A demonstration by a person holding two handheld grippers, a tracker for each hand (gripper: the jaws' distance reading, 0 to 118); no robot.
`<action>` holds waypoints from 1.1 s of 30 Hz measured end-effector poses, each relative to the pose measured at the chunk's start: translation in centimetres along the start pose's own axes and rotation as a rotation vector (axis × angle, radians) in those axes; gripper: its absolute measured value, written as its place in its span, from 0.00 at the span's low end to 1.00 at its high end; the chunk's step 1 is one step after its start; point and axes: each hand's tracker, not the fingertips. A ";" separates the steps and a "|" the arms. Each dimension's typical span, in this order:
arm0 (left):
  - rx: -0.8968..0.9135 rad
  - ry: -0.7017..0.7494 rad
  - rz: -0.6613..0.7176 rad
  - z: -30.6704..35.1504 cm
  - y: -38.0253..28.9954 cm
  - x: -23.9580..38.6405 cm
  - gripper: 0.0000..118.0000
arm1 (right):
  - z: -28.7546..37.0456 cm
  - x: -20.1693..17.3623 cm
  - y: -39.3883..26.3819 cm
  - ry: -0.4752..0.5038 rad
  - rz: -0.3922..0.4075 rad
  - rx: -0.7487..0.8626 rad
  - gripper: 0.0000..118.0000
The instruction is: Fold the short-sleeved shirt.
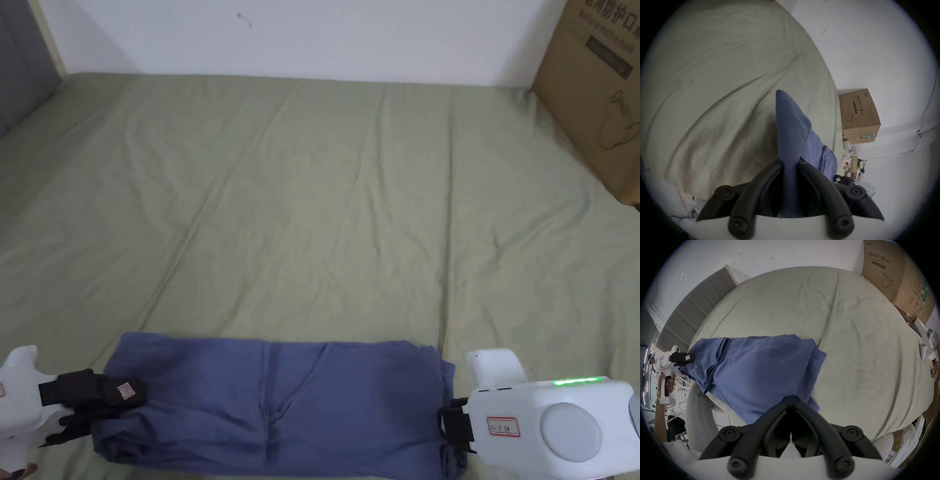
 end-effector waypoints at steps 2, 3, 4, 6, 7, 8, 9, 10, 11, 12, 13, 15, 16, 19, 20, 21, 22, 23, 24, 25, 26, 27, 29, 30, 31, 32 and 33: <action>0.017 0.009 -0.036 0.0 0.2 -0.4 0.07 | 0.2 0.0 0.0 0.000 0.010 0.006 0.00; 0.023 0.017 -0.089 0.3 0.2 1.1 0.07 | 0.5 0.1 0.0 -0.002 0.011 0.013 0.00; 0.028 0.016 -0.129 0.3 0.4 1.7 0.07 | 0.8 0.3 0.0 -0.004 0.013 0.018 0.00; 0.028 -0.021 -0.203 0.1 0.7 3.0 0.07 | 1.2 0.8 0.0 -0.010 0.008 0.034 0.00; 0.029 -0.038 -0.245 0.1 -1.0 10.1 0.07 | 1.4 1.2 0.0 -0.011 0.001 0.039 0.00; 0.020 -0.052 -0.287 -0.4 -1.6 12.1 0.07 | 1.6 1.6 -0.1 -0.012 -0.010 0.046 0.00; 0.005 -0.063 -0.321 -1.0 -2.2 13.9 0.07 | 1.8 2.0 -0.2 -0.013 -0.025 0.055 0.00; -0.008 -0.077 -0.357 -1.7 -2.9 15.5 0.07 | 1.9 2.5 -0.3 -0.015 -0.038 0.060 0.00; -0.031 -0.086 -0.405 -2.8 -3.1 17.0 0.07 | 2.1 2.9 -0.4 -0.018 -0.048 0.065 0.00; -0.055 -0.091 -0.443 -4.0 -3.9 18.6 0.07 | 2.3 3.3 -0.6 -0.020 -0.058 0.070 0.00; -0.078 -0.096 -0.473 -5.3 -4.7 19.9 0.07 | 2.4 3.7 -0.8 -0.022 -0.068 0.075 0.00; -0.151 -0.116 -0.515 -8.0 -6.1 21.8 0.07 | 2.7 4.6 -1.3 -0.023 -0.093 0.082 0.00; -0.192 -0.122 -0.527 -9.8 -7.0 22.7 0.07 | 2.8 5.1 -1.6 -0.022 -0.106 0.084 0.00; -0.299 -0.113 -0.570 -14.9 -9.9 23.9 0.07 | 3.0 6.4 -2.6 -0.026 -0.142 0.089 0.00; -0.335 -0.110 -0.562 -16.8 -10.7 24.1 0.09 | 3.1 6.9 -2.9 -0.029 -0.159 0.089 0.00; -0.357 -0.108 -0.541 -18.3 -11.5 24.2 0.11 | 3.2 7.4 -3.2 -0.031 -0.174 0.087 0.00; -0.377 -0.103 -0.536 -19.6 -12.0 24.4 0.20 | 3.2 7.8 -3.5 -0.033 -0.186 0.085 0.00; -0.389 -0.097 -0.523 -20.6 -12.7 24.5 0.45 | 3.3 8.3 -3.8 -0.039 -0.200 0.085 0.00; -0.416 -0.125 -0.526 -21.6 -13.1 24.5 0.70 | 3.4 8.7 -4.1 -0.045 -0.215 0.084 0.00; -0.453 -0.142 -0.536 -22.4 -13.3 24.5 0.91 | 3.5 9.1 -4.3 -0.048 -0.232 0.081 0.00; -0.474 -0.131 -0.524 -22.7 -13.6 24.7 1.00 | 3.6 9.4 -4.4 -0.048 -0.246 0.080 0.00; -0.467 -0.115 -0.521 -22.6 -14.0 24.9 1.00 | 3.6 9.8 -4.6 -0.047 -0.251 0.082 0.00; -0.435 -0.122 -0.515 -21.6 -13.2 24.8 0.98 | 3.9 10.0 -4.7 -0.057 -0.260 0.085 0.00; -0.429 -0.130 -0.502 -21.1 -12.6 24.6 0.98 | 3.9 10.1 -4.7 -0.063 -0.259 0.086 0.00; -0.418 -0.130 -0.485 -20.3 -12.3 24.5 0.98 | 3.9 10.1 -4.6 -0.065 -0.259 0.087 0.00; -0.395 -0.133 -0.463 -19.5 -11.5 24.2 0.98 | 3.9 10.1 -4.5 -0.066 -0.258 0.087 0.00; -0.374 -0.139 -0.447 -18.8 -10.8 23.7 0.98 | 3.8 10.1 -4.5 -0.064 -0.257 0.088 0.00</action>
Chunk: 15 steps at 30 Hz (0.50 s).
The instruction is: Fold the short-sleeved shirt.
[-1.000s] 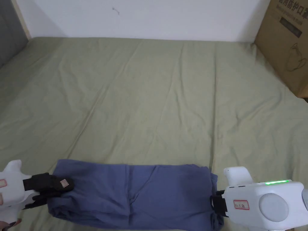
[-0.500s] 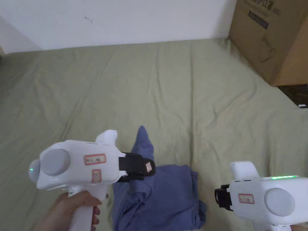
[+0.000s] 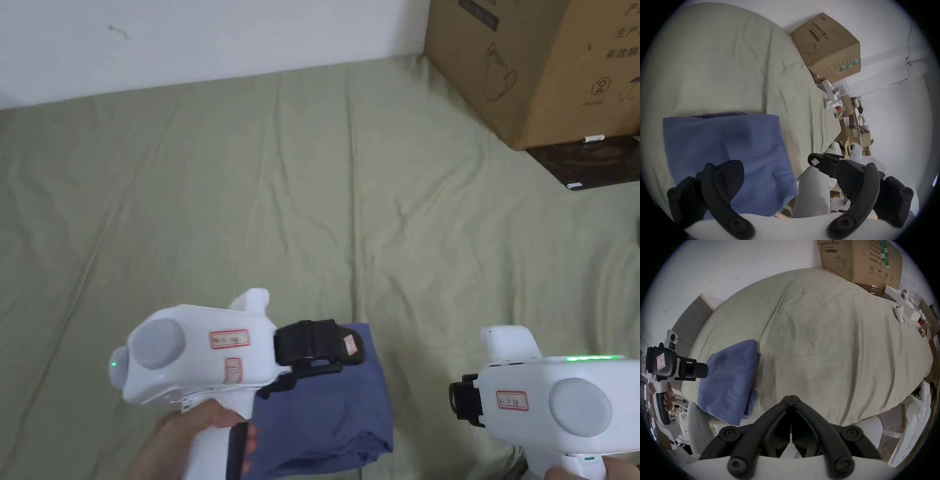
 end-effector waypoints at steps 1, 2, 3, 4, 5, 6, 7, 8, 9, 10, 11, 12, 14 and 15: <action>0.018 0.001 0.012 0.8 0.1 -0.5 0.97 | -0.1 -0.1 0.0 0.003 -0.001 0.000 0.00; 0.038 0.001 0.025 1.4 -0.2 -1.2 0.89 | -0.3 -0.2 0.1 0.006 -0.001 0.000 0.00; 0.052 0.028 0.054 2.0 -0.2 -2.1 0.77 | -0.3 -0.5 0.1 0.011 0.003 -0.001 0.00; 0.053 0.049 0.068 2.2 -0.4 -2.8 0.56 | -0.5 -0.8 0.1 0.014 0.008 -0.001 0.00; 0.050 0.078 0.087 2.0 -0.6 -3.6 0.23 | -0.6 -1.0 0.1 0.018 0.016 -0.004 0.00; 0.026 0.114 0.094 1.6 -1.0 -4.3 0.05 | -0.7 -1.3 0.1 0.022 0.025 -0.008 0.00; 0.015 0.144 0.102 1.2 -1.5 -4.8 0.04 | -0.8 -1.6 0.1 0.025 0.032 -0.009 0.00; -0.001 0.124 0.099 0.5 -1.8 -5.2 0.04 | -0.8 -1.8 0.0 0.027 0.038 -0.010 0.00; -0.036 0.122 0.111 -0.3 -2.3 -5.5 0.04 | -0.9 -2.0 0.0 0.031 0.043 -0.013 0.00; -0.032 0.113 0.123 -1.0 -2.8 -5.7 0.04 | -1.0 -2.2 0.0 0.035 0.048 -0.015 0.00; -0.032 0.097 0.125 -1.6 -3.2 -5.6 0.03 | -1.0 -2.3 -0.1 0.039 0.054 -0.018 0.00; -0.048 0.076 0.122 -2.3 -3.3 -5.5 0.03 | -1.0 -2.4 -0.2 0.039 0.061 -0.020 0.00; -0.059 0.070 0.115 -3.4 -3.6 -4.5 0.02 | -1.1 -2.4 -0.3 0.033 0.069 -0.025 0.00; -0.076 0.076 0.091 -4.1 -3.7 -3.9 0.01 | -0.9 -2.4 -0.3 0.031 0.069 -0.026 0.00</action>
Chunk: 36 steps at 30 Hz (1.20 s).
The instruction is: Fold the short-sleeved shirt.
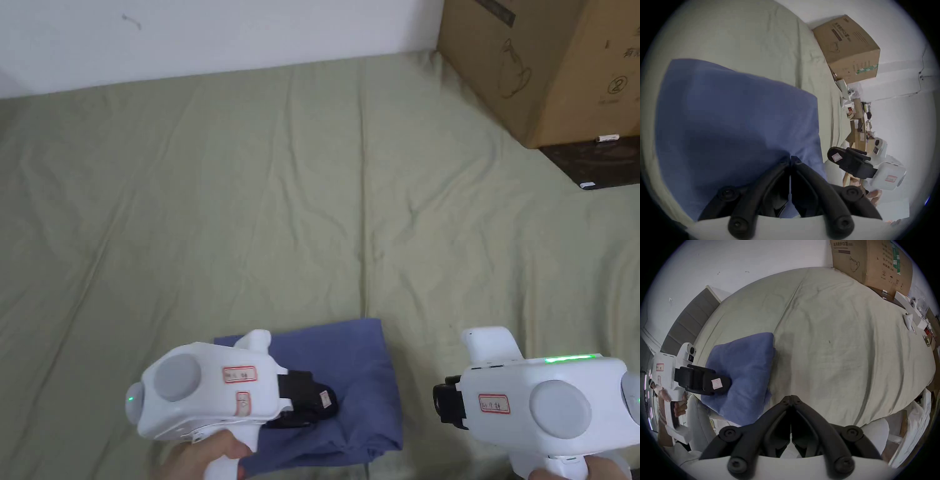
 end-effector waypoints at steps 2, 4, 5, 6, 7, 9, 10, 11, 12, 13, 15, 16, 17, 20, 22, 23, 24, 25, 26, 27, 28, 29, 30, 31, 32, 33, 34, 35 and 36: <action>-0.023 0.019 -0.072 -1.0 -0.2 1.4 0.01 | 0.0 0.2 -0.1 -0.003 -0.008 -0.001 0.00; -0.046 0.019 -0.107 -1.8 -0.5 2.8 0.01 | 0.1 0.6 -0.2 -0.003 -0.019 -0.001 0.00; -0.064 0.015 -0.131 -2.4 -0.6 3.2 0.01 | 0.1 0.8 -0.2 -0.006 -0.023 -0.004 0.00; -0.060 0.027 -0.130 -2.8 -0.8 3.7 0.01 | 0.1 0.8 -0.3 -0.013 -0.027 -0.006 0.00; -0.068 0.034 -0.147 -3.0 -1.0 4.2 0.01 | 0.1 0.9 -0.3 -0.018 -0.029 -0.007 0.00; -0.082 0.038 -0.179 -3.6 -1.3 4.7 0.01 | 0.1 1.2 -0.4 -0.019 -0.036 -0.009 0.00; -0.085 0.032 -0.174 -3.8 -1.5 4.8 0.01 | 0.1 1.3 -0.4 -0.019 -0.040 -0.011 0.00; -0.103 0.011 -0.174 -3.8 -1.6 5.0 0.01 | 0.1 1.3 -0.5 -0.021 -0.042 -0.013 0.00; -0.113 -0.002 -0.171 -4.0 -1.8 5.1 0.01 | 0.2 1.3 -0.5 -0.024 -0.042 -0.013 0.00; -0.115 -0.007 -0.171 -4.1 -2.1 5.3 0.01 | 0.2 1.3 -0.5 -0.026 -0.043 -0.013 0.00; -0.131 -0.001 -0.205 -4.3 -2.3 5.4 0.01 | 0.3 1.2 -0.5 -0.026 -0.043 -0.017 0.00; -0.128 0.006 -0.211 -4.1 -2.3 5.3 0.01 | 0.4 1.1 -0.4 -0.026 -0.040 -0.016 0.00; -0.122 0.001 -0.204 -3.6 -2.3 5.0 0.01 | 0.5 0.9 -0.3 -0.026 -0.036 -0.016 0.00; -0.059 -0.059 -0.157 -0.7 -1.4 3.9 0.01 | 0.9 0.3 0.2 -0.022 -0.010 -0.013 0.00; 0.009 -0.049 -0.149 2.1 -0.9 2.9 0.01 | 1.1 -0.3 0.9 -0.004 -0.002 -0.003 0.00; 0.047 -0.041 -0.139 3.7 -0.4 2.3 0.01 | 1.3 -0.8 1.3 0.013 0.001 0.007 0.00; 0.089 -0.037 -0.128 5.3 -0.3 1.5 0.01 | 1.5 -1.3 1.9 0.034 0.008 0.016 0.00; 0.120 -0.031 -0.114 6.8 -0.2 0.5 0.01 | 1.6 -2.0 2.4 0.051 0.015 0.024 0.00; 0.147 -0.026 -0.080 8.3 -0.1 -0.6 0.01 | 1.6 -2.8 3.0 0.074 0.029 0.034 0.00; 0.180 -0.024 -0.057 9.8 0.0 -1.7 0.01 | 1.5 -3.7 3.6 0.100 0.053 0.041 0.00; 0.203 -0.022 -0.032 10.8 -0.2 -2.9 0.01 | 1.5 -4.7 4.1 0.119 0.072 0.046 0.00; 0.226 -0.021 0.011 11.8 -0.4 -4.2 0.01 | 1.1 -5.7 4.6 0.134 0.099 0.049 0.00; 0.244 -0.023 0.048 12.6 -0.8 -5.5 0.01 | 0.6 -6.8 5.0 0.144 0.129 0.039 0.00; 0.256 -0.028 0.078 13.2 -1.1 -6.6 0.01 | 0.0 -7.7 5.3 0.150 0.148 0.025 0.00; 0.269 -0.032 0.113 13.7 -1.6 -7.7 0.01 | -0.8 -8.9 5.6 0.162 0.173 0.012 0.00; 0.278 -0.033 0.129 14.1 -2.1 -8.6 0.01 | -1.8 -9.7 5.7 0.177 0.196 -0.007 0.00; 0.280 -0.028 0.134 14.3 -2.5 -9.2 0.01 | -2.7 -10.5 5.7 0.175 0.207 -0.037 0.00; 0.284 -0.023 0.150 14.6 -3.1 -9.9 0.01 | -3.8 -11.3 5.6 0.165 0.227 -0.063 0.00; 0.285 -0.023 0.165 14.5 -3.3 -10.4 0.01 | -4.9 -11.9 5.4 0.147 0.269 -0.078 0.00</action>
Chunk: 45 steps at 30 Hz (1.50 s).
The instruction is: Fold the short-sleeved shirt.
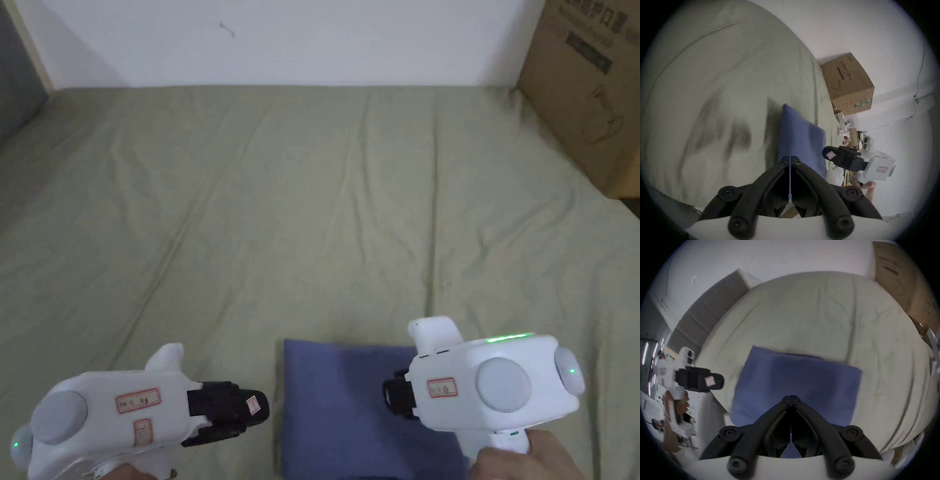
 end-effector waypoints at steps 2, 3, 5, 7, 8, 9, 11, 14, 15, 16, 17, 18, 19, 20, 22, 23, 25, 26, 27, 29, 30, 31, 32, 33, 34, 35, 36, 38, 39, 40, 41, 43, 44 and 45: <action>0.000 -0.002 0.035 -0.1 -0.3 -1.2 0.02 | -2.3 -1.0 -0.5 -0.135 0.105 -0.067 0.00; -0.004 -0.004 0.034 -0.3 -0.3 -1.6 0.03 | -3.2 -1.3 -1.0 -0.147 0.141 -0.076 0.00; -0.002 0.004 0.031 -0.7 -0.5 -2.1 0.12 | -3.4 -1.3 -1.2 -0.120 0.108 -0.069 0.00; -0.008 0.007 0.029 -1.4 -0.4 -2.3 0.22 | -3.1 -0.7 -0.8 -0.100 0.068 -0.068 0.00; -0.017 0.004 0.036 -2.0 -0.2 -2.5 0.27 | -2.7 -0.2 -0.7 -0.073 0.041 -0.074 0.00; -0.035 -0.011 0.047 -2.7 0.1 -2.5 0.37 | -2.6 0.3 -0.6 -0.052 0.011 -0.074 0.00; -0.054 -0.073 0.078 -4.1 0.5 -2.4 0.70 | -2.7 1.0 -0.7 -0.018 -0.055 -0.069 0.00; -0.064 -0.169 0.124 -6.5 1.1 -2.4 0.94 | -2.6 1.4 -0.8 -0.006 -0.079 -0.062 0.00; -0.068 -0.194 0.142 -7.2 1.3 -2.2 0.98 | -2.6 1.4 -0.9 -0.006 -0.077 -0.061 0.00; -0.064 -0.204 0.156 -7.7 1.5 -2.0 1.00 | -2.5 1.3 -0.9 -0.006 -0.074 -0.061 0.00; -0.061 -0.205 0.152 -8.4 1.7 -1.8 1.00 | -2.5 1.2 -0.8 -0.009 -0.067 -0.062 0.00; -0.064 -0.214 0.148 -9.0 1.9 -1.6 1.00 | -2.6 1.1 -0.8 -0.013 -0.060 -0.064 0.00; -0.073 -0.223 0.148 -9.5 2.1 -1.3 1.00 | -2.6 1.1 -0.7 -0.016 -0.055 -0.066 0.00; -0.097 -0.245 0.147 -10.2 2.2 -1.1 1.00 | -2.6 1.0 -0.7 -0.019 -0.049 -0.068 0.00; -0.153 -0.274 0.153 -11.0 2.2 -0.5 1.00 | -2.5 1.0 -0.7 -0.020 -0.045 -0.069 0.00; -0.169 -0.278 0.136 -11.4 2.2 -0.2 1.00 | -2.5 1.0 -0.7 -0.019 -0.045 -0.069 0.00; -0.197 -0.289 0.114 -12.0 2.0 0.1 0.90 | -2.5 1.2 -0.7 -0.014 -0.052 -0.067 0.00; -0.191 -0.286 0.119 -12.0 1.9 0.1 0.62 | -2.5 1.3 -0.7 -0.013 -0.058 -0.067 0.00; -0.192 -0.248 0.119 -12.2 1.7 0.0 0.28 | -2.4 1.3 -0.7 -0.015 -0.063 -0.067 0.00; -0.201 -0.122 0.107 -13.2 1.3 -0.5 0.19 | -2.0 1.3 -0.6 -0.020 -0.070 -0.064 0.00; -0.200 -0.169 0.132 -13.1 1.1 -1.4 0.19 | -1.7 1.2 -0.6 -0.028 -0.068 -0.064 0.00; -0.189 -0.261 0.202 -12.7 1.2 -1.7 0.19 | -1.4 1.1 -0.6 -0.032 -0.063 -0.062 0.00; -0.188 -0.268 0.230 -12.4 1.3 -1.7 0.19 | -0.9 1.1 -0.5 -0.034 -0.057 -0.055 0.00; -0.189 -0.237 0.186 -11.9 1.4 -1.6 0.19 | -0.4 1.0 -0.5 -0.037 -0.054 -0.048 0.00; -0.189 -0.218 0.118 -11.4 1.6 -1.2 0.19 | 0.1 1.0 -0.4 -0.040 -0.053 -0.041 0.00; -0.201 -0.190 0.083 -10.6 2.3 -1.4 0.19 | 0.6 1.0 -0.2 -0.045 -0.054 -0.026 0.00; -0.208 -0.168 0.053 -9.8 2.8 -1.4 0.19 | 1.2 1.1 0.0 -0.050 -0.057 -0.009 0.00; -0.171 -0.113 0.007 -7.0 4.1 -2.1 0.19 | 1.7 1.2 0.5 -0.052 -0.076 0.015 0.00; -0.155 -0.079 -0.020 -5.4 5.0 -2.0 0.19 | 1.8 1.3 0.7 -0.055 -0.085 0.020 0.00; -0.137 -0.025 -0.051 -3.8 5.9 -2.4 0.19 | 1.9 1.4 0.9 -0.057 -0.091 0.022 0.00; -0.123 0.033 -0.076 -2.0 6.9 -3.0 0.19 | 1.8 1.3 1.1 -0.062 -0.093 0.022 0.00; -0.092 0.178 -0.154 1.5 9.1 -4.4 0.19 | 1.4 1.2 1.3 -0.082 -0.099 0.019 0.00; -0.075 0.276 -0.180 3.3 10.1 -5.2 0.19 | 1.1 1.1 1.4 -0.083 -0.100 0.015 0.00; -0.065 0.376 -0.203 5.0 11.2 -6.1 0.19 | 0.8 1.0 1.5 -0.082 -0.101 0.010 0.00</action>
